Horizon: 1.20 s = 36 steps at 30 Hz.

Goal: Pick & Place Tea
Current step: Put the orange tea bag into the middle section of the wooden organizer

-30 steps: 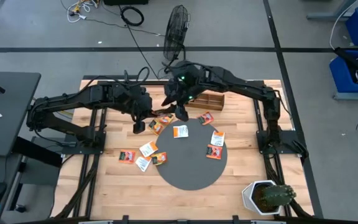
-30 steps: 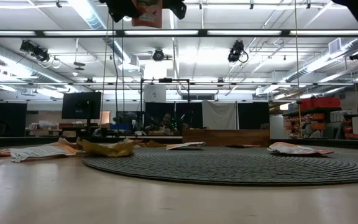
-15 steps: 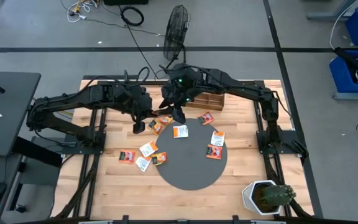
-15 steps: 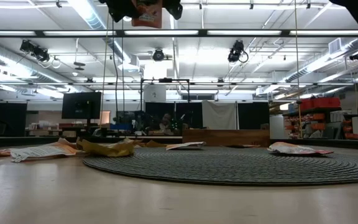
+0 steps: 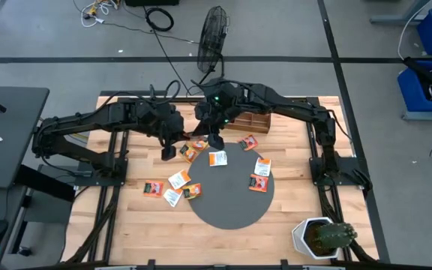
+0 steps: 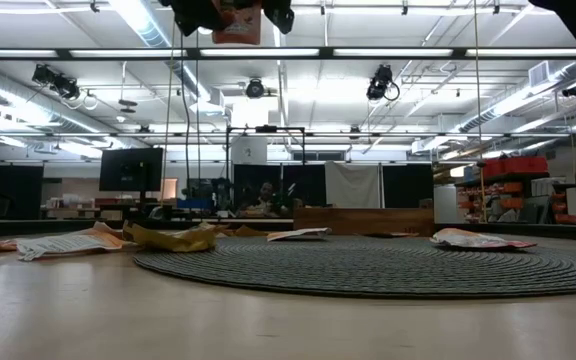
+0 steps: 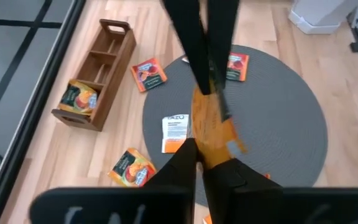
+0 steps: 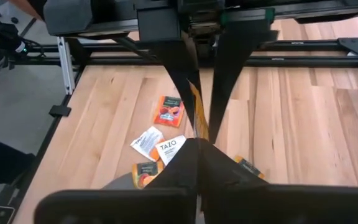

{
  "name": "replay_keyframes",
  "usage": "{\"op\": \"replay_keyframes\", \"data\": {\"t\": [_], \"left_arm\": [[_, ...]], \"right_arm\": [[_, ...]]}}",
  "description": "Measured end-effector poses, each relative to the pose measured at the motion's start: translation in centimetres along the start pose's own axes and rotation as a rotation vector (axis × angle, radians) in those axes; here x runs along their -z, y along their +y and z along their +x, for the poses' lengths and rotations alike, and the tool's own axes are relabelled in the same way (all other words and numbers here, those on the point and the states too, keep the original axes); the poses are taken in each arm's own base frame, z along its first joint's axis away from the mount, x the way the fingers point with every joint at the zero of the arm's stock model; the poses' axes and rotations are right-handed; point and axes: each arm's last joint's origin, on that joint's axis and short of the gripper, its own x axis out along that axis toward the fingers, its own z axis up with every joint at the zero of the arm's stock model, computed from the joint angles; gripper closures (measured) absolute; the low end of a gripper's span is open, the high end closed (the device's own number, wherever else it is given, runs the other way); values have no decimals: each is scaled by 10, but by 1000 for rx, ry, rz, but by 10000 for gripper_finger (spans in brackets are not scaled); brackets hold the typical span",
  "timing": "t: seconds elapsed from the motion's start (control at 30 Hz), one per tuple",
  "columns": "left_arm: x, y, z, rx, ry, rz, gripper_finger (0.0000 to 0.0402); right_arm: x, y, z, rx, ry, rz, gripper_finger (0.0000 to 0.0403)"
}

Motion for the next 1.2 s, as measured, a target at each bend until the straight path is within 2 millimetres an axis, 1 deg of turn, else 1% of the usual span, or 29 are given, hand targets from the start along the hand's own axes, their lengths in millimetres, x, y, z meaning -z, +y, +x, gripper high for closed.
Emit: {"op": "replay_keyframes", "data": {"t": [0.17, 0.33, 0.47, 0.6, 0.67, 0.77, 0.9, 1.0, 1.1, 1.2], "left_arm": [[1, 0, 0, -9, 4, -8, 350], [5, 0, -1, -6, 45, -13, 332], [7, 0, -1, -17, 73, -39, 329], [7, 1, -1, -40, 73, -62, 334], [7, 1, -1, -67, 71, -77, 337], [7, 2, -1, -93, 65, -92, 340], [6, 2, -1, -95, 53, -106, 342], [5, 2, -1, -94, 48, -105, 342], [1, 2, -1, -95, 9, -95, 342], [-6, 2, -2, -82, -71, -73, 342]], "right_arm": [[7, -7, -3, 44, 63, 34, 401], [12, -23, -14, 120, 91, 67, 402], [17, -37, -25, 164, 123, 93, 402], [28, -54, -41, 193, 175, 125, 402], [39, -62, -46, 205, 209, 152, 403], [57, -71, -57, 236, 207, 183, 403], [92, -74, -68, 272, 171, 220, 403], [121, -75, -73, 302, 101, 233, 403], [148, -78, -75, 332, 52, 234, 403], [175, -85, -70, 347, 53, 244, 403]]}}
